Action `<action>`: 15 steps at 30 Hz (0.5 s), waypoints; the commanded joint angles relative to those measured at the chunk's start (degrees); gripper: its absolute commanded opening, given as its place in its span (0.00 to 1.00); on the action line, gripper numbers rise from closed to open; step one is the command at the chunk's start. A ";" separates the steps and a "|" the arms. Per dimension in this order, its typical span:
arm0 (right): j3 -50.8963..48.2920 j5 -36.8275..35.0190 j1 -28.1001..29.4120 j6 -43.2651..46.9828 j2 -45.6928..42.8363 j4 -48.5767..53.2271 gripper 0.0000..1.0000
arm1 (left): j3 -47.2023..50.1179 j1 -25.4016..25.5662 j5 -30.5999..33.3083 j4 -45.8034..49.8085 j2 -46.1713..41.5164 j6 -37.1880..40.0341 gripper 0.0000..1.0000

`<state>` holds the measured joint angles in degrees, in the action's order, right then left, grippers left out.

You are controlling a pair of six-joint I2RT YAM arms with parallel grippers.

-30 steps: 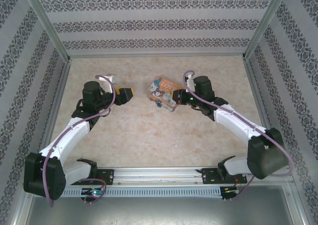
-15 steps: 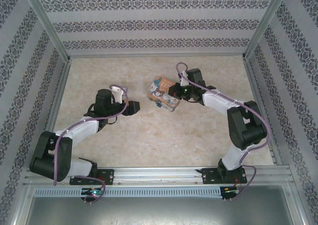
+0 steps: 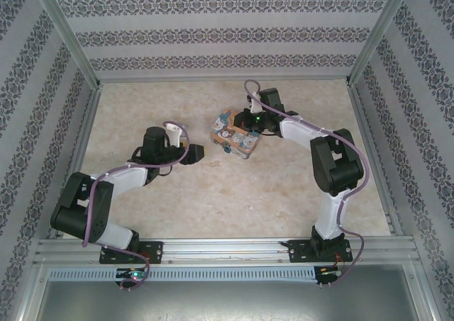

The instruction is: Unlock the padlock with the key

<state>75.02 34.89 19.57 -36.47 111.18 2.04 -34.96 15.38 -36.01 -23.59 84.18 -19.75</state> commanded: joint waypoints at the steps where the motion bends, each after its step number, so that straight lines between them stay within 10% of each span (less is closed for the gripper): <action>1: 1.77 1.47 -0.76 0.56 2.03 1.04 0.00 | -1.16 0.64 -1.39 -3.45 0.41 -0.03 0.74; 15: -2.03 2.88 1.47 1.70 4.84 2.44 0.00 | 0.12 0.71 -1.96 -6.05 1.24 0.29 0.73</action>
<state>75.37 36.91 19.66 -35.44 113.95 2.15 -34.96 15.40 -36.49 -25.39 84.71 -19.70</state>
